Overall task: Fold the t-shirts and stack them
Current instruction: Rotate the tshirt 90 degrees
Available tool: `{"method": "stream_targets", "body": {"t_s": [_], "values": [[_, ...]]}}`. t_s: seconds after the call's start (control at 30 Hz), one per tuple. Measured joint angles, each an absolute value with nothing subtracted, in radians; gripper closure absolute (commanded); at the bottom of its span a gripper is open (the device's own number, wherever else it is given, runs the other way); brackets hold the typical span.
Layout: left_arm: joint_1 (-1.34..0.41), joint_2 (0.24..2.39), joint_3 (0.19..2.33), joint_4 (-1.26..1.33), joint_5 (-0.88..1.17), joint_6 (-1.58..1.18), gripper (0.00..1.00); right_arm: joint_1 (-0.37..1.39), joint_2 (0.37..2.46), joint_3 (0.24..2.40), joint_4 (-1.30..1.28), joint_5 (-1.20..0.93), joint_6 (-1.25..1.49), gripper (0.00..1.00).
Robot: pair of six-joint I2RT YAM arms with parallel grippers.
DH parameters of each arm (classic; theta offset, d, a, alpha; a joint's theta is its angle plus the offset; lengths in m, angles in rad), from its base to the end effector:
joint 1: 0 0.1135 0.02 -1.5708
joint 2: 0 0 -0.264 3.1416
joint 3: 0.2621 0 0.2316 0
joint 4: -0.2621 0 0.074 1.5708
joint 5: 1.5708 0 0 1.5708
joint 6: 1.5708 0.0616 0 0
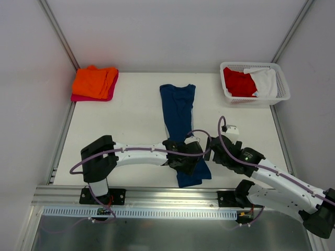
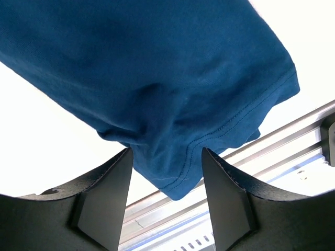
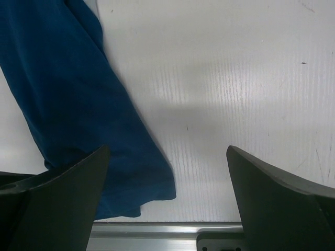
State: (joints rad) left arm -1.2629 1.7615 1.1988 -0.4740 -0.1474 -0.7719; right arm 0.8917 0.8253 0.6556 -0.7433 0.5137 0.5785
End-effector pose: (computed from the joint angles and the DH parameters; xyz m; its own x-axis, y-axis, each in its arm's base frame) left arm 0.1177 -0.3403 0.1880 -0.8286 0.3290 -0.4530 0.4773 0.8380 -0.2645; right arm 0.1175 0.0974 0.2278 -0.6835 -0.0886 -0.7245 -0.1377 0.9904 0.0087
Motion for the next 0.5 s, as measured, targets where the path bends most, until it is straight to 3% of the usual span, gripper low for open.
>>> {"method": "stream_targets", "body": {"t_s": [0.4, 0.5], "values": [[-1.28, 1.814, 1.228, -0.487, -0.168, -0.772, 0.54, 0.892, 0.778, 0.625, -0.746, 0.514, 0.579, 0.0], [-1.283, 1.831, 1.234, -0.487, -0.169, -0.774, 0.65, 0.892, 0.772, 0.619, -0.747, 0.514, 0.579, 0.0]]}}
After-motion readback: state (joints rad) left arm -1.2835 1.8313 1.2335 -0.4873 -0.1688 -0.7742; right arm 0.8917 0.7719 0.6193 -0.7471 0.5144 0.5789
